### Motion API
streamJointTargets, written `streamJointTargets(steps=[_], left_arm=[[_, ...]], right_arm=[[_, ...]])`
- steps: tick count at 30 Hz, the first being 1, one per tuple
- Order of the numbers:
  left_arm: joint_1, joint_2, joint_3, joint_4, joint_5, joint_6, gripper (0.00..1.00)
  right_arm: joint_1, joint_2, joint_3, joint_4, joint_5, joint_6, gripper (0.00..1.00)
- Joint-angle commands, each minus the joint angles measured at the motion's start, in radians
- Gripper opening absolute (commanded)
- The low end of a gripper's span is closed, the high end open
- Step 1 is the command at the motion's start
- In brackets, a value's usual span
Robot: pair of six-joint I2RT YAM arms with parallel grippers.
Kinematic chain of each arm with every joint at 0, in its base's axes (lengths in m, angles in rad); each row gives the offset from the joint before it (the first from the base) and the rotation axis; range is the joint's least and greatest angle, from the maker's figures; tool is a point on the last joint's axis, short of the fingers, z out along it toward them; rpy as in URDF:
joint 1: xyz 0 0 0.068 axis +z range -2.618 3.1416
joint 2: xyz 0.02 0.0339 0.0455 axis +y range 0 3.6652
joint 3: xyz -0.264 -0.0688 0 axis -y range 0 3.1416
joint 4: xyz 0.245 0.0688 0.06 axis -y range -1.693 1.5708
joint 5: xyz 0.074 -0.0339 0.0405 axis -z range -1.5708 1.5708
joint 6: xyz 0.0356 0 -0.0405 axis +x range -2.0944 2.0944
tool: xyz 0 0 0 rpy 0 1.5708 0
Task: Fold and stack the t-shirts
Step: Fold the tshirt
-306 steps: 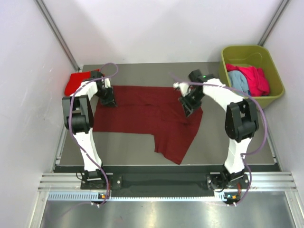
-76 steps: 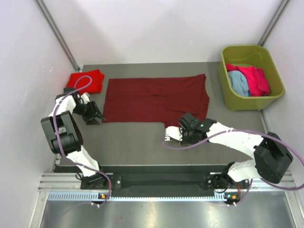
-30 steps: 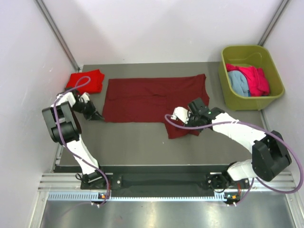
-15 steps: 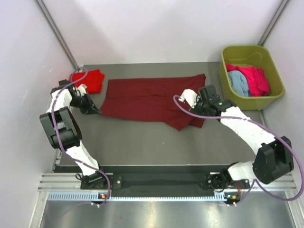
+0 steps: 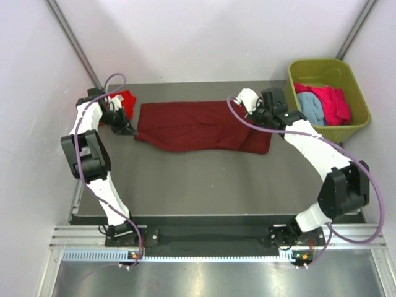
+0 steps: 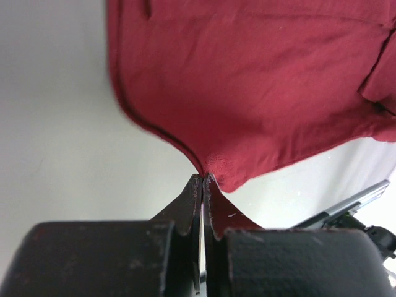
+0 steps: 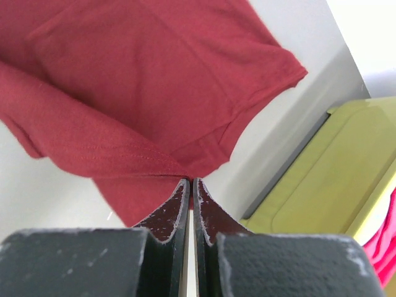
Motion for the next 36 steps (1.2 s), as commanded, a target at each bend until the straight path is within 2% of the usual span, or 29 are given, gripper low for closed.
streamJointTargets(steps=[1,9,21,29,36], left_arm=[[-0.016,0.046,0.103,0.008,-0.024,0.024,0.00],[-0.071,0.206,0.319,0.010,-0.064,0.070,0.00],[-0.131,0.438,0.637,0.088,-0.142,0.052,0.00],[-0.131,0.455,0.630,0.120,-0.224,-0.002,0.00],[-0.111,0.421,0.614,0.117,-0.279,-0.004,0.00]], right_arm=[[-0.035,0.044,0.095,0.080,-0.001,0.039,0.00],[-0.098,0.220,0.294,0.112,-0.035,0.095,0.00],[-0.132,0.503,0.543,0.159,-0.027,0.114,0.00],[-0.139,0.625,0.630,0.185,-0.015,0.112,0.00],[-0.150,0.645,0.638,0.204,0.014,0.120,0.00]])
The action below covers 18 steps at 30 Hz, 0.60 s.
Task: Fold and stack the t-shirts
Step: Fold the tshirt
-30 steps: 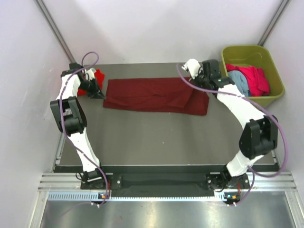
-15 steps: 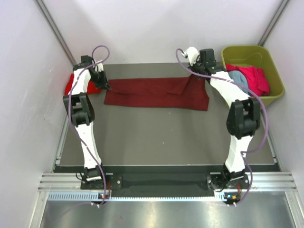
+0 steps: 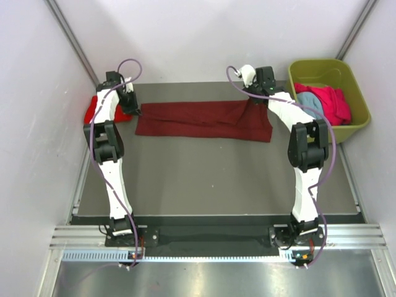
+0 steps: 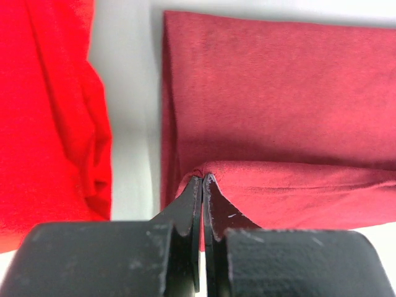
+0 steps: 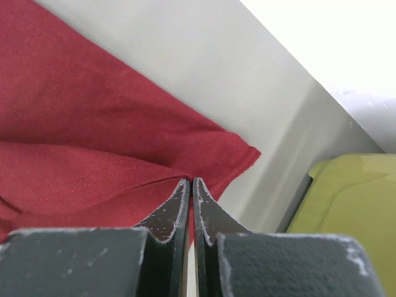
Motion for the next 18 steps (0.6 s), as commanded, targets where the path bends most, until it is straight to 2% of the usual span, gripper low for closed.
streamJointTargets(steps=[1,11,18], left_arm=[[0.023,-0.046,-0.005,0.039,-0.045,-0.004,0.00],[0.032,-0.100,-0.072,0.021,-0.030,0.006,0.00],[0.035,-0.092,-0.059,0.028,-0.062,0.011,0.00]], right_arm=[[-0.026,-0.008,0.055,0.073,0.024,0.019,0.00],[-0.043,-0.028,0.041,0.087,0.035,0.045,0.00],[-0.047,-0.005,0.049,0.110,0.064,0.061,0.00]])
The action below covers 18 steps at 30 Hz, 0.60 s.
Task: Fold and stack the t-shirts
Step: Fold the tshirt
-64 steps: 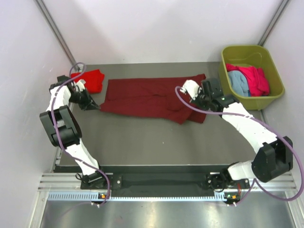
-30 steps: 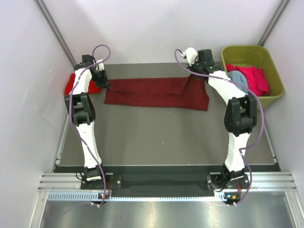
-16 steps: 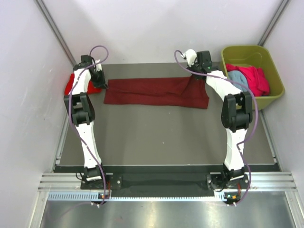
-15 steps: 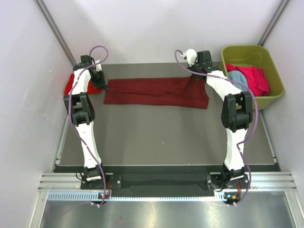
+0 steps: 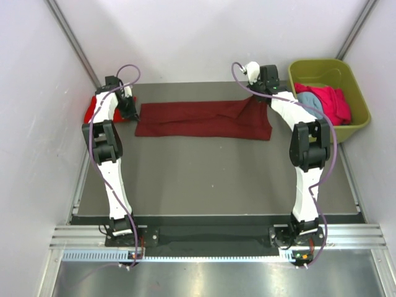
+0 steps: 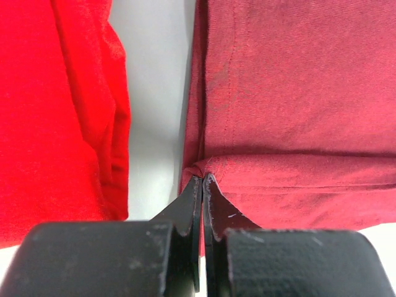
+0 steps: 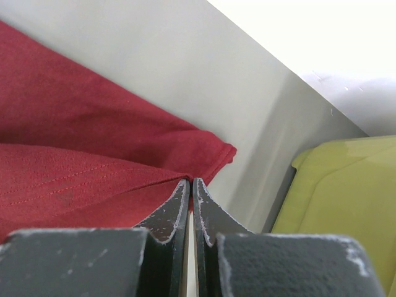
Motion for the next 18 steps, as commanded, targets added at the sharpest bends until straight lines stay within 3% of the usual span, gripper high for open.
streamJointTargets(steps=[1,18], left_arm=[[0.018,-0.085,0.018,0.027,-0.035,0.015,0.00],[-0.018,-0.005,0.099,0.066,-0.115,0.006,0.00]], right_arm=[[-0.019,-0.005,0.050,0.072,0.034,0.023,0.00],[-0.013,0.097,0.102,0.104,0.038,0.031,0.00]])
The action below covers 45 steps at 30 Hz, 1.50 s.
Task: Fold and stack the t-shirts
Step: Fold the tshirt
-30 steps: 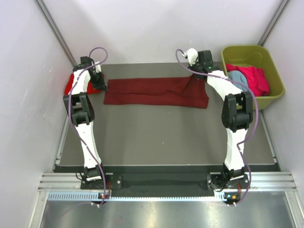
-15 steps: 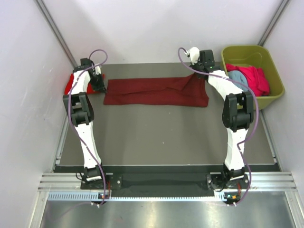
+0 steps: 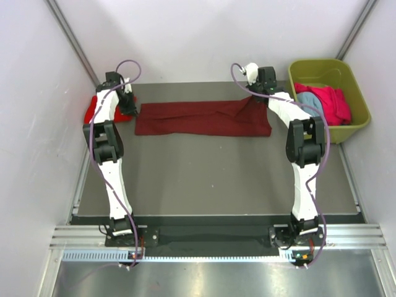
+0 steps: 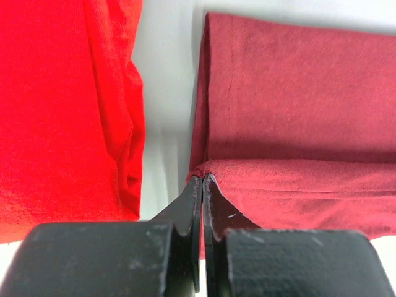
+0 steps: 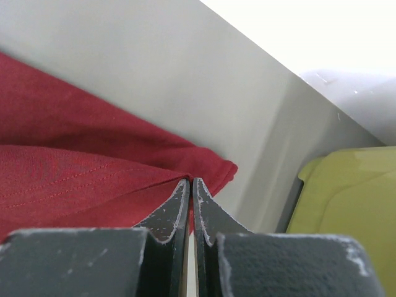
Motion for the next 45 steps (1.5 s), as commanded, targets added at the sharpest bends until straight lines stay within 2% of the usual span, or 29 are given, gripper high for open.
streamJointTargets(steps=[1,2,3,6,7,10,13,17,23,30,45], left_arm=[[-0.008,-0.003,0.054,0.050,-0.058,0.008,0.00],[-0.017,0.000,0.054,0.053,-0.079,0.009,0.02],[-0.022,0.000,0.055,0.055,-0.098,0.003,0.20],[-0.040,-0.030,0.075,0.058,-0.137,0.003,0.43],[-0.040,-0.045,0.080,0.059,-0.151,-0.015,0.48],[-0.050,-0.113,0.080,0.056,-0.161,-0.021,0.50],[-0.059,-0.185,0.014,0.044,-0.094,-0.026,0.49],[-0.086,-0.245,-0.151,0.032,0.028,-0.026,0.49],[-0.126,-0.188,-0.265,0.024,0.089,-0.049,0.48],[-0.129,-0.119,-0.253,0.018,0.053,-0.055,0.47],[-0.129,-0.105,-0.280,0.023,0.007,-0.069,0.47]], right_arm=[[-0.005,0.008,0.041,0.059,0.021,0.013,0.00],[-0.004,0.009,0.041,0.062,0.037,0.016,0.00],[-0.002,0.009,0.039,0.077,0.051,0.016,0.15],[0.002,-0.014,0.043,0.086,0.074,0.017,0.42],[0.002,-0.038,0.042,0.086,0.078,0.020,0.46],[0.005,-0.098,0.030,0.086,0.065,0.034,0.53],[0.012,-0.135,0.026,0.037,-0.019,0.077,0.53],[0.038,-0.127,0.013,-0.043,-0.226,0.147,0.52],[0.085,-0.021,0.019,-0.073,-0.385,0.315,0.51],[0.119,0.037,0.019,-0.064,-0.426,0.368,0.51],[0.165,0.085,-0.010,-0.073,-0.449,0.402,0.51]])
